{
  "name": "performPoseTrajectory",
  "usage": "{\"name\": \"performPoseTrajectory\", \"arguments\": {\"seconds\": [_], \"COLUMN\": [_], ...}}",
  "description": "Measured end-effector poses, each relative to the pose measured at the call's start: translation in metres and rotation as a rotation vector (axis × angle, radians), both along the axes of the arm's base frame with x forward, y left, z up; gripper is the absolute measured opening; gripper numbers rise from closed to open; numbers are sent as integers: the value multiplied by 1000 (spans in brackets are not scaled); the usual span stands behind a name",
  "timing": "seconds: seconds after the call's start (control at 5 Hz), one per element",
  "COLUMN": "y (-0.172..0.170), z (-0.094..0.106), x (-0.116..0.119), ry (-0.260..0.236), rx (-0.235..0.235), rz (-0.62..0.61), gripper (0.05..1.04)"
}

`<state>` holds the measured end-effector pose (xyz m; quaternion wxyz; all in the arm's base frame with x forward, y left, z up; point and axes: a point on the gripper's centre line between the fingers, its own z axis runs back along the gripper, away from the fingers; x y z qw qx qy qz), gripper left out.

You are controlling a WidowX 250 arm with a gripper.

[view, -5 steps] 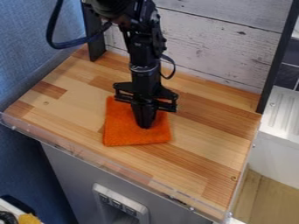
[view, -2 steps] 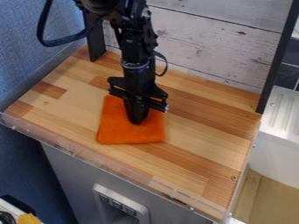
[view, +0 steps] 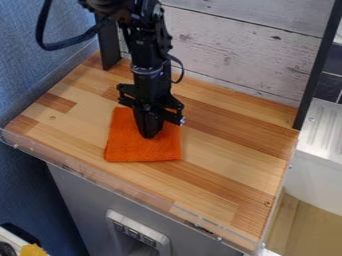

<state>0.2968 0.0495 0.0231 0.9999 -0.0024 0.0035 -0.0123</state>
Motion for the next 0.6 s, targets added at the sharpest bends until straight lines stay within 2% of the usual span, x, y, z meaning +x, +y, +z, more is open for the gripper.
{"name": "performPoseTrajectory", "arguments": {"seconds": [0.2, 0.4, 0.6], "y": [2, 7, 14], "z": [17, 36, 51], "x": [12, 26, 41], "ry": [8, -8, -25], "rx": [0, 2, 11], "rz": [-20, -26, -23], "gripper": [479, 778, 991]}}
